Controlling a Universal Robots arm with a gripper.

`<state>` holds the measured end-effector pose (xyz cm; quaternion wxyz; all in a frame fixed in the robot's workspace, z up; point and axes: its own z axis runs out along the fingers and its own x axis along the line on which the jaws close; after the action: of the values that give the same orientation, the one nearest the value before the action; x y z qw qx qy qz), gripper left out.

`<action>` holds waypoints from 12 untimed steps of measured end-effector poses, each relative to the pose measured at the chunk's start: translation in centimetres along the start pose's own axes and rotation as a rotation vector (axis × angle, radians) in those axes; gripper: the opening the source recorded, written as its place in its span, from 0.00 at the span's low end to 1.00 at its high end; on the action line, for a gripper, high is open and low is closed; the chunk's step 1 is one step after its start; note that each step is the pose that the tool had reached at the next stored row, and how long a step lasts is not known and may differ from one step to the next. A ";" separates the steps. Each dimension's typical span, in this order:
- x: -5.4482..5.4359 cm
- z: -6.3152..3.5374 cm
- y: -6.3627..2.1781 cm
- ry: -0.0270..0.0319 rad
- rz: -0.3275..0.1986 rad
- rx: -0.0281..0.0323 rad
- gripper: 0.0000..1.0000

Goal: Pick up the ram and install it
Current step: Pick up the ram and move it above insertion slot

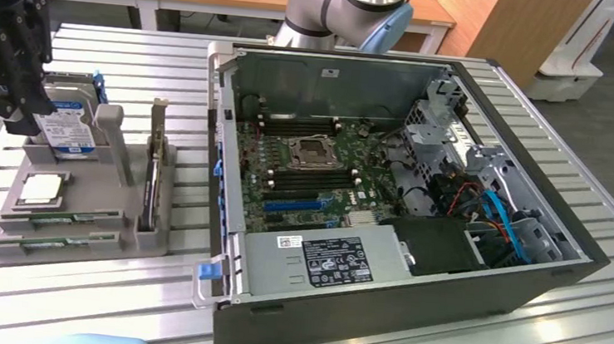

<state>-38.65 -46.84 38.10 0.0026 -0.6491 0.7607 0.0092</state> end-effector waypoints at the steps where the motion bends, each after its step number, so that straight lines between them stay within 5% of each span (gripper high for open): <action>1: 0.0 0.00 0.00 0.0001 -0.004 -0.0001 0.35; 12: 0.0 0.40 -0.01 0.0006 -0.046 -0.0008 0.35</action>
<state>-38.64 -46.84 37.70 0.0024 -0.6664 0.7455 0.0093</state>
